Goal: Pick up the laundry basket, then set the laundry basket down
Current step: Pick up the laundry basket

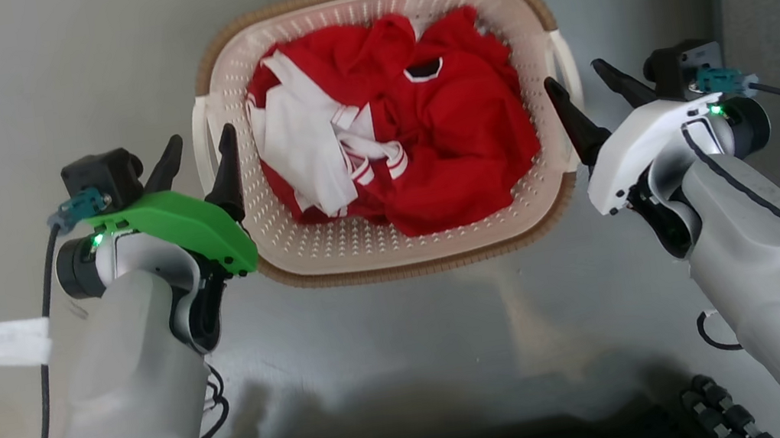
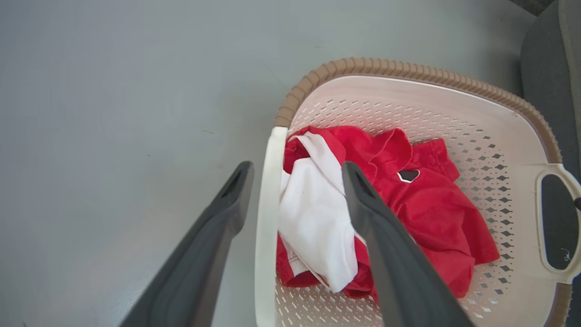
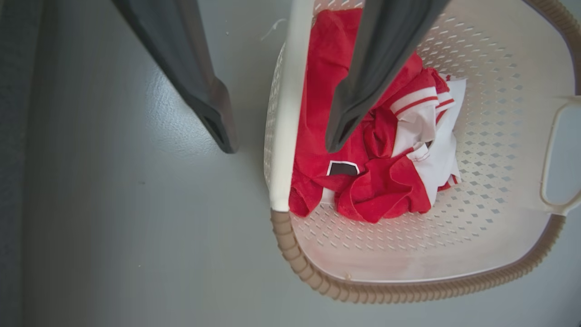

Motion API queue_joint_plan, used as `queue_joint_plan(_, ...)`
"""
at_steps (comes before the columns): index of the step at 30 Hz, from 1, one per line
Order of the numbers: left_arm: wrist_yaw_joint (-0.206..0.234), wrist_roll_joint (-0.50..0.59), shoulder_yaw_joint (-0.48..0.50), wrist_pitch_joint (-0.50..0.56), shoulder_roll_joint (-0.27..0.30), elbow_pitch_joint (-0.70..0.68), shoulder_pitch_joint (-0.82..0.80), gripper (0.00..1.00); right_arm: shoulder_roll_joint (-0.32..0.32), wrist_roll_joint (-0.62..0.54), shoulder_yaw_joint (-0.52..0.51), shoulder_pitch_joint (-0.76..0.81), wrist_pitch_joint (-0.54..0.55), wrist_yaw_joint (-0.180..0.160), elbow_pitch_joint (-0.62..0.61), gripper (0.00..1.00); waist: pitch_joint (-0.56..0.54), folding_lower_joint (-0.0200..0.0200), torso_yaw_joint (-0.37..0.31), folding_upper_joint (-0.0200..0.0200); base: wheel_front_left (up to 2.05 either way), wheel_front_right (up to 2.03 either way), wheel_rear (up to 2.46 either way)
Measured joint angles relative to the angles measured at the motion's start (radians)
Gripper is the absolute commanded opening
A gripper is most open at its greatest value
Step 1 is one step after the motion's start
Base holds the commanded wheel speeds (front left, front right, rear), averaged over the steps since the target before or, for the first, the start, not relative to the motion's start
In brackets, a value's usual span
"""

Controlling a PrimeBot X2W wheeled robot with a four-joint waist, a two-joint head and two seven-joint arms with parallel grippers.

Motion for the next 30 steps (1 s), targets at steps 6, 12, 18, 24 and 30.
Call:
queue_joint_plan(6,0.000,-0.047,-0.028,0.023,-0.001,0.054,-0.041,1.00,0.000,0.009,0.035,-0.038,0.016,0.000,0.040,1.00,0.055,0.0000,0.007,0.0000,0.00,0.00,0.00)
queue_joint_plan(12,0.000,-0.087,-0.057,0.053,-0.003,0.111,-0.080,1.00,-0.001,0.024,0.055,-0.088,0.017,0.000,0.070,1.00,0.103,0.0000,0.012,0.0000,0.00,0.00,0.00)
queue_joint_plan(18,0.000,-0.117,-0.092,0.069,-0.003,0.139,-0.093,1.00,0.000,0.049,0.086,-0.105,0.016,0.000,0.098,1.00,0.121,-0.0001,0.019,0.0000,0.00,0.00,0.00)
queue_joint_plan(24,0.000,-0.161,-0.122,0.071,-0.003,0.151,-0.115,0.95,-0.002,0.053,0.108,-0.142,-0.007,0.000,0.106,1.00,0.124,-0.0001,0.023,0.0000,0.00,0.00,0.00)
queue_joint_plan(30,0.000,-0.186,-0.144,0.092,-0.004,0.172,-0.122,0.71,-0.004,0.071,0.122,-0.151,-0.019,0.000,0.127,1.00,0.123,-0.0001,0.022,0.0000,0.00,0.00,0.00)
